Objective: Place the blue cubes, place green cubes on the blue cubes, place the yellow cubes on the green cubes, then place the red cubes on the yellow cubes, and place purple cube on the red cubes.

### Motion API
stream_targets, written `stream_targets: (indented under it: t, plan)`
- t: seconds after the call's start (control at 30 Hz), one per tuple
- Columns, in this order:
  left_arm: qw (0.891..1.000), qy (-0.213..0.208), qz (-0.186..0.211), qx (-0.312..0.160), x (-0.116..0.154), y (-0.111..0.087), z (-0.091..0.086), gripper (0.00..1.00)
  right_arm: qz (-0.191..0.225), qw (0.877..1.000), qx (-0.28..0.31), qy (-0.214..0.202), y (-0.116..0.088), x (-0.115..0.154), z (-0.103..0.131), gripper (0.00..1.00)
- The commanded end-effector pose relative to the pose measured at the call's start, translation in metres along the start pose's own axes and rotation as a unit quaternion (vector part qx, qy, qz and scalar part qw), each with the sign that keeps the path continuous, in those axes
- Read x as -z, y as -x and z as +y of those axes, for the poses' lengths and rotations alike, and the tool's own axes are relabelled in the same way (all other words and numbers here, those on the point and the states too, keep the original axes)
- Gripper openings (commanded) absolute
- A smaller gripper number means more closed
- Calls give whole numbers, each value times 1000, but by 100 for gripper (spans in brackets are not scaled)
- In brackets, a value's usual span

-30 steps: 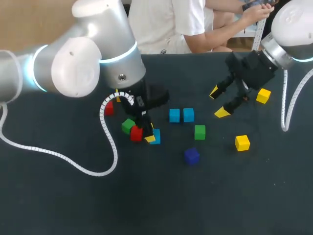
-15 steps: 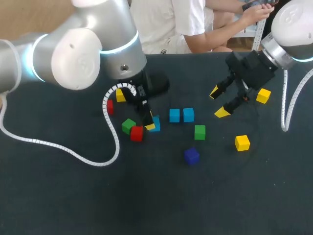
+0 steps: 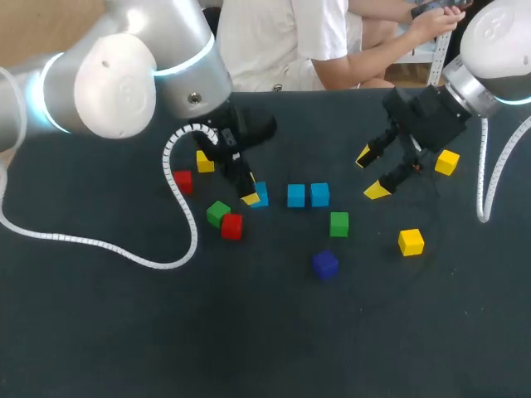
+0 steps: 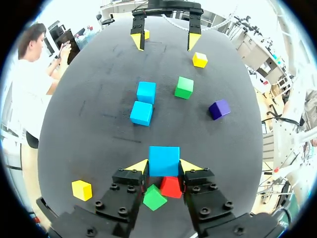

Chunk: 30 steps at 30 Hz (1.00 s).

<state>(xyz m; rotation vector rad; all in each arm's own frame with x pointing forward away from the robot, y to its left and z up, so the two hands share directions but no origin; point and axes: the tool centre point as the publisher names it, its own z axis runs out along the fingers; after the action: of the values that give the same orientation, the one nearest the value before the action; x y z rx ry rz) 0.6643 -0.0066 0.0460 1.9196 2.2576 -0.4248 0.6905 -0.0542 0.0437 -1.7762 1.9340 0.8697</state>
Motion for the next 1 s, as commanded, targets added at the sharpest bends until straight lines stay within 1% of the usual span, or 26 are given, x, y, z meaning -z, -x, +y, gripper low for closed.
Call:
stream_targets:
  t: [0.03,0.53,0.63,0.67,0.73,0.8,0.9,1.0]
  plan:
    - [1000,-2,1,0,0,1,2,0,-1,1000,1,0,0,0,0,100]
    - [1000,-2,1,0,0,1,2,0,-1,1000,1,0,0,0,0,100]
    - [1000,-15,-16,12,-17,8,4,0,-1,1000,1,0,0,0,0,100]
    - [1000,-17,-12,13,-20,11,4,0,-1,1000,1,0,0,0,0,100]
    - [1000,-21,16,13,-24,18,5,0,-1,1000,1,0,0,0,0,100]
    - [999,-20,34,5,-25,25,4,0,-1,1000,1,0,0,0,0,100]
    - [998,-17,61,3,-23,29,5,0,-1,1000,1,0,0,0,0,100]
    - [998,-16,64,3,-21,29,7,0,-1,1000,1,0,0,0,0,100]
